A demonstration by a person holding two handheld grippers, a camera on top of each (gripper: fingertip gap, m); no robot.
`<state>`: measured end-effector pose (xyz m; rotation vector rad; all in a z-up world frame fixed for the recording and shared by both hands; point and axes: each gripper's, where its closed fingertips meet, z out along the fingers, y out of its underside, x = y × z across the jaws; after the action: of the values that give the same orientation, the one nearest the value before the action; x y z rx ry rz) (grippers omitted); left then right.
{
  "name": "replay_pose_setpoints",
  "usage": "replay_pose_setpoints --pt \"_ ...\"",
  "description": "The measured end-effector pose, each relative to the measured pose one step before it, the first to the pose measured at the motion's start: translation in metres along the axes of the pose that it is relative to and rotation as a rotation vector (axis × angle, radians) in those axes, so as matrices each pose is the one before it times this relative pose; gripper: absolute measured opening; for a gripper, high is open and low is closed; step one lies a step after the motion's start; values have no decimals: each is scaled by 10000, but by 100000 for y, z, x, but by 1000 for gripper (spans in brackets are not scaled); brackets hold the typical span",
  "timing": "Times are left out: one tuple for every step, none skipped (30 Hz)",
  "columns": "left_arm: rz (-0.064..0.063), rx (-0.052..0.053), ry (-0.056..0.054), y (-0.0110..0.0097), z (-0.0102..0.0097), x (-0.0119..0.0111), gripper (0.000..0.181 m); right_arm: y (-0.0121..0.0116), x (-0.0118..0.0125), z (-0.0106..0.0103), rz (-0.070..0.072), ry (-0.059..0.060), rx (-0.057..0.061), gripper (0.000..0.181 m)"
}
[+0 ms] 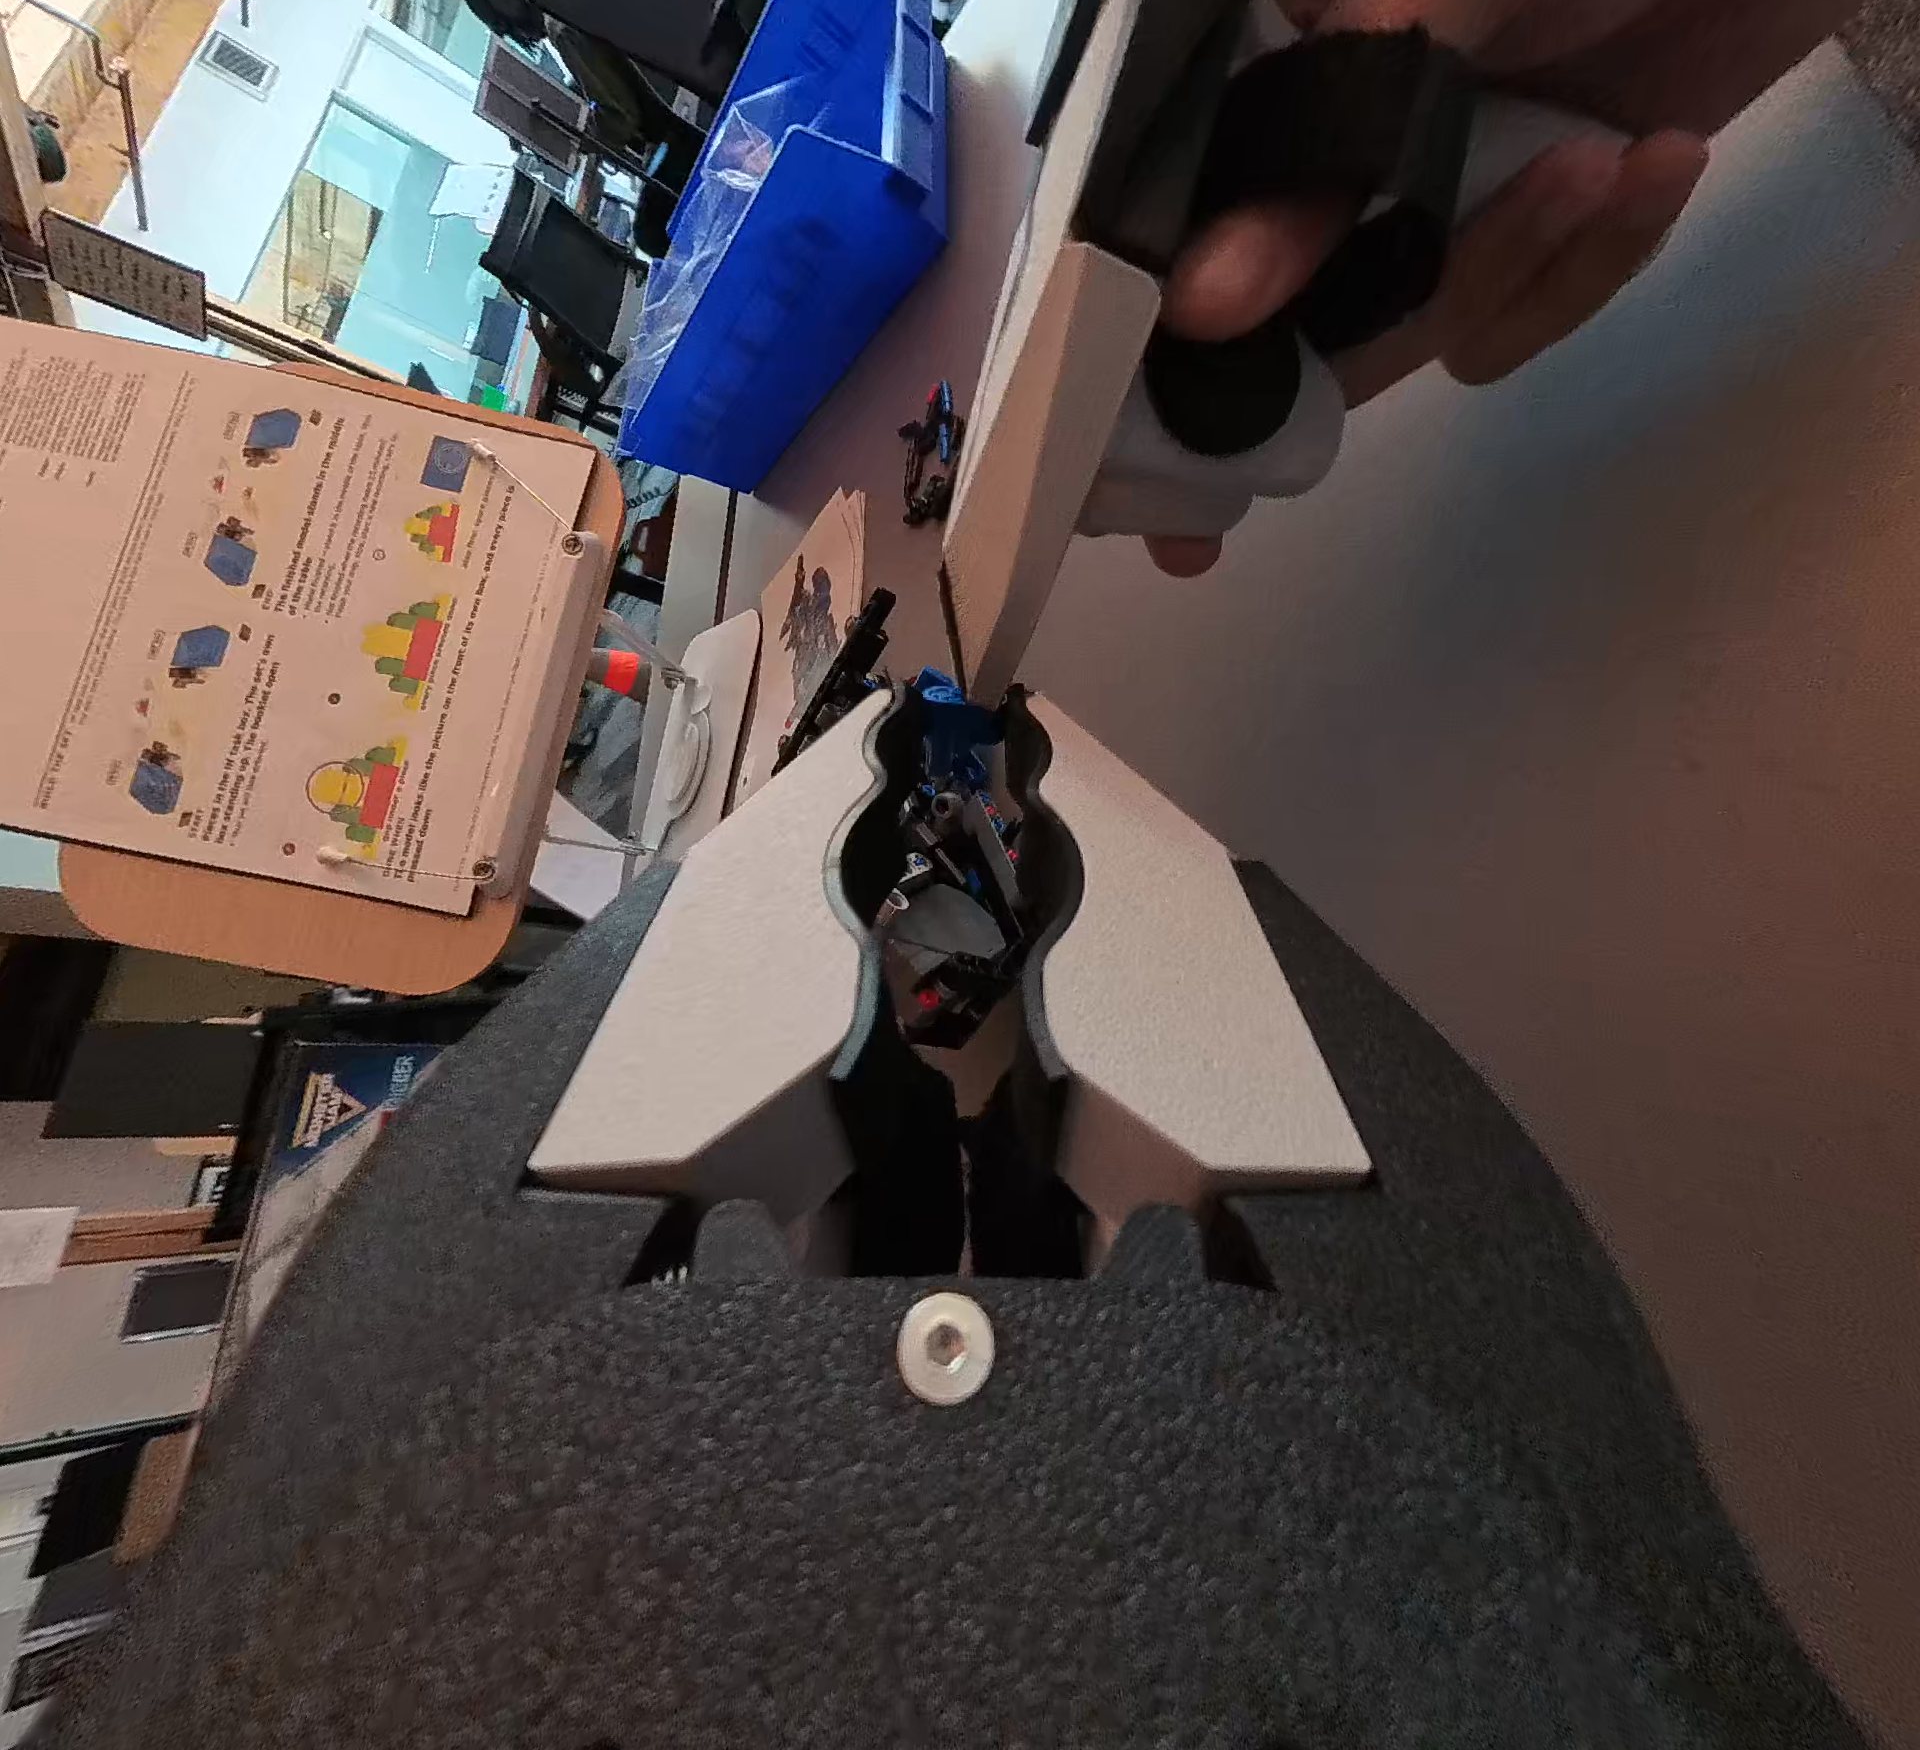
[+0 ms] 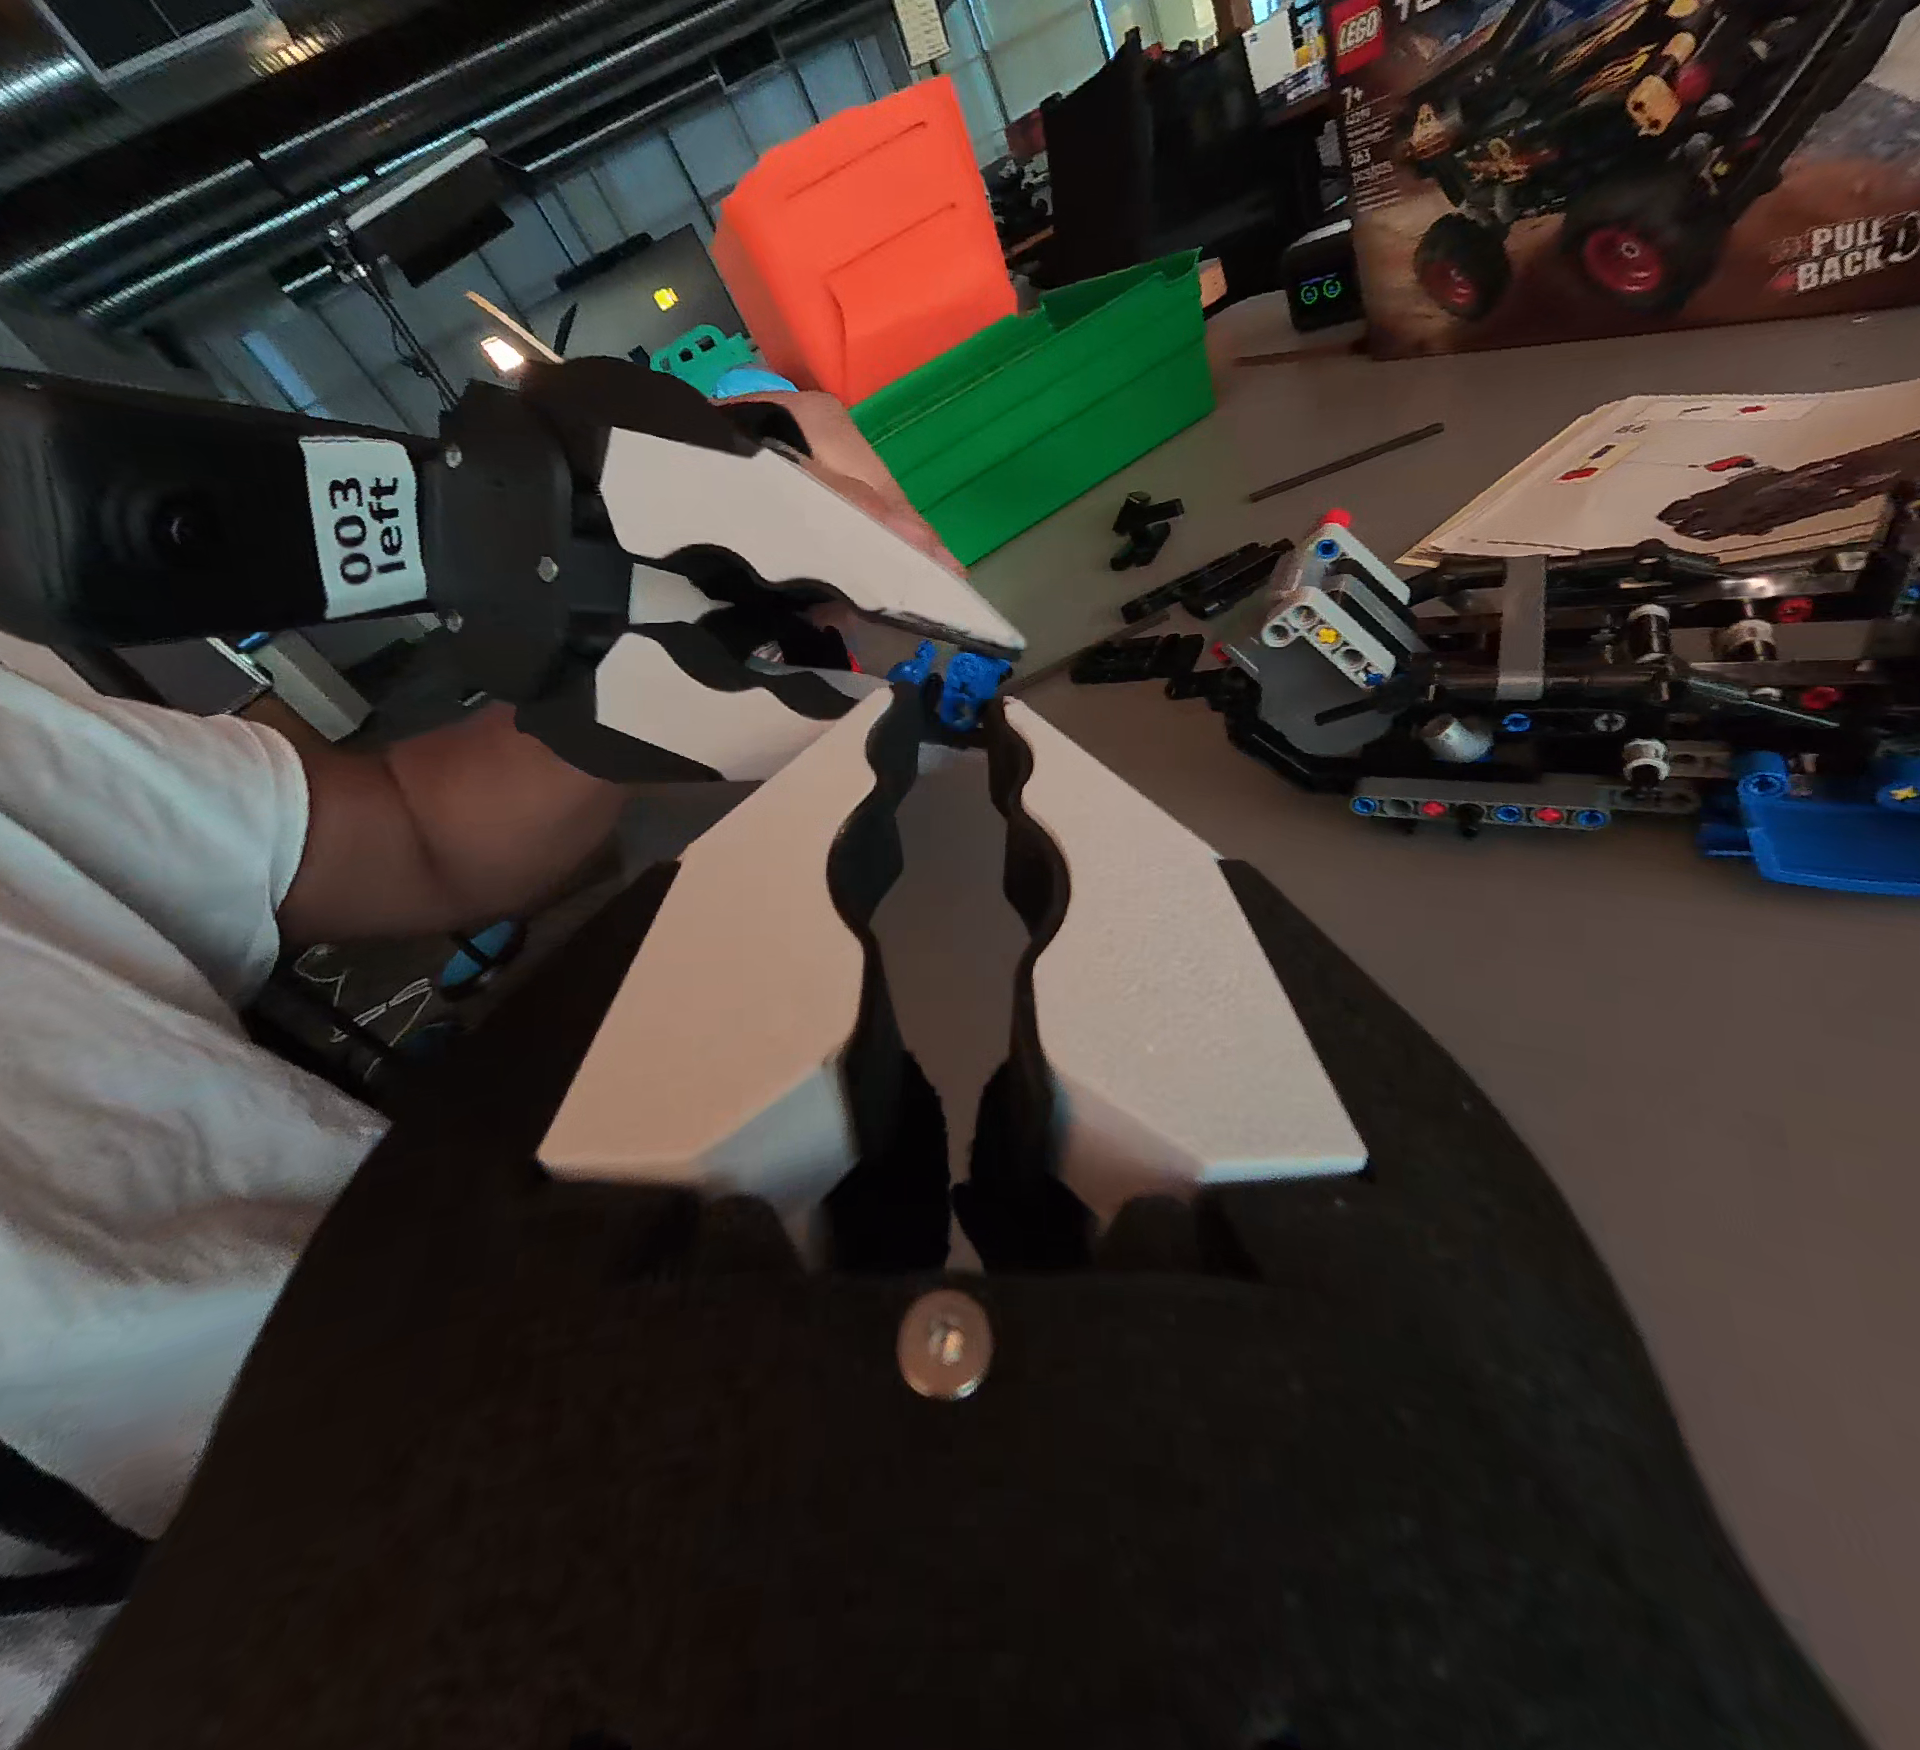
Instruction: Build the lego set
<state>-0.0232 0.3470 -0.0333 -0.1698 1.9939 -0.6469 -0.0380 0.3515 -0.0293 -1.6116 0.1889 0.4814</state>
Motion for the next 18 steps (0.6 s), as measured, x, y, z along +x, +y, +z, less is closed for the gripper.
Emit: replay_pose_setpoints --pt "206 -137 21 194 121 99 14 79 41 58 5 100 -43 13" --pt "211 -110 1 128 107 82 14 158 180 41 -38 154 -88 13" --pt "138 -44 24 21 67 114 14 106 210 19 -44 154 -43 11" --pt "73 -33 43 -10 49 118 14 55 237 -20 -26 160 -6 7" --pt "90 -41 -6 1 55 56 14 -25 47 2 -6 41 39 7" --pt "143 -57 -6 29 41 76 14 37 49 34 5 51 -15 7" --pt "162 -83 -15 71 50 80 14 98 62 37 -23 57 -56 7" --pt "131 -70 -27 53 31 59 14 96 49 17 -38 51 -57 7" --pt "107 -63 -40 24 30 44 14 54 40 5 -13 22 -25 7" --pt "133 -67 -48 30 21 27 14 38 22 -2 62 -3 -2 7" --pt "148 -69 -18 59 18 45 14 33 19 21 121 -11 8 7" --pt "102 -60 -6 36 24 27 14 57 30 49 129 -21 -7 7" --pt "58 -32 -21 2 11 -22 14 -3 29 24 85 -25 40 8" --pt "58 -17 11 -25 28 34 14 -28 27 29 95 -13 37 8" --pt "63 -22 37 -37 50 85 14 15 -29 62 70 -44 -4 10" --pt "68 -38 -13 10 63 1 14 27 3 68 40 -5 -14 12" --pt "53 -28 -1 32 48 -21 14 -30 -12 7 2 -12 36 13" --pt "-5 9 40 -21 17 12 14 0 -6 -9 12 -25 28 14"
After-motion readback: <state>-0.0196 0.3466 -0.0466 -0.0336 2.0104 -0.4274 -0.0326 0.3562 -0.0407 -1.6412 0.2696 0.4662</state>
